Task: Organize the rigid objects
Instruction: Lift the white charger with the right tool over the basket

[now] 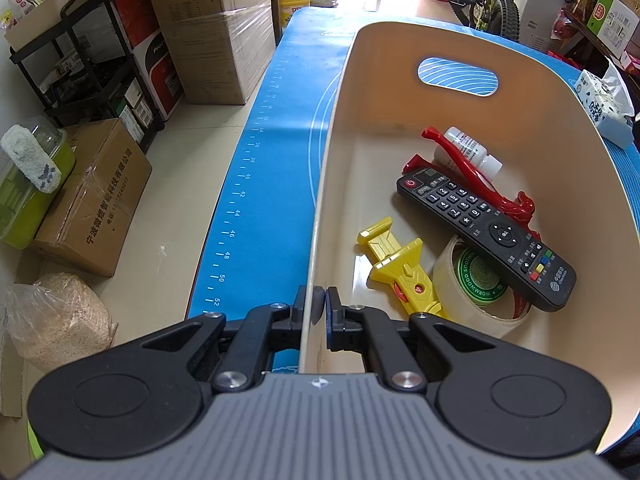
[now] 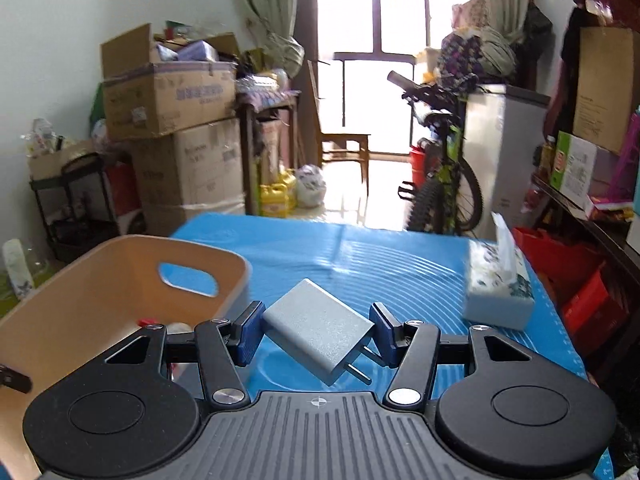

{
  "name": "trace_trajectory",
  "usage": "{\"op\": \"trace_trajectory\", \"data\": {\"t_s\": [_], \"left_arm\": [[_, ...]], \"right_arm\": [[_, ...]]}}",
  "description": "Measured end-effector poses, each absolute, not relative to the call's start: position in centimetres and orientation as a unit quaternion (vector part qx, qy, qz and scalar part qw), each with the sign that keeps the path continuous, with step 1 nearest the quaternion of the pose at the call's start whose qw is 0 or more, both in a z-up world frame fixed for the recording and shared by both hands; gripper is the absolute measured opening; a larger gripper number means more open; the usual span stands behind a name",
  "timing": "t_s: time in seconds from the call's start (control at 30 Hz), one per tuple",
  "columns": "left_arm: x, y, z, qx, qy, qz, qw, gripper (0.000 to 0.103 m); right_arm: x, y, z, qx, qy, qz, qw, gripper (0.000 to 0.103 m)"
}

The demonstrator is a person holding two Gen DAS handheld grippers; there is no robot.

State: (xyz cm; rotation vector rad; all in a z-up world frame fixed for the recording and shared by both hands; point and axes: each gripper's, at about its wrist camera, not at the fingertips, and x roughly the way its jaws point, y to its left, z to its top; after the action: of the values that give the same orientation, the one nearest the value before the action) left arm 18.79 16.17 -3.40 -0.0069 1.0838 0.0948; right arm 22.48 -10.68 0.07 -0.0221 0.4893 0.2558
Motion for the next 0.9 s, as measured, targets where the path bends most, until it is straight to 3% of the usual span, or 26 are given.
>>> {"op": "trace_trajectory", "data": {"t_s": [0.9], "left_arm": [[18.8,16.0,-3.5,-0.003,0.515,0.044,0.856,0.007]], "right_arm": [[20.2,2.2,-2.9,-0.117,0.343,0.252,0.897,0.061]]}}
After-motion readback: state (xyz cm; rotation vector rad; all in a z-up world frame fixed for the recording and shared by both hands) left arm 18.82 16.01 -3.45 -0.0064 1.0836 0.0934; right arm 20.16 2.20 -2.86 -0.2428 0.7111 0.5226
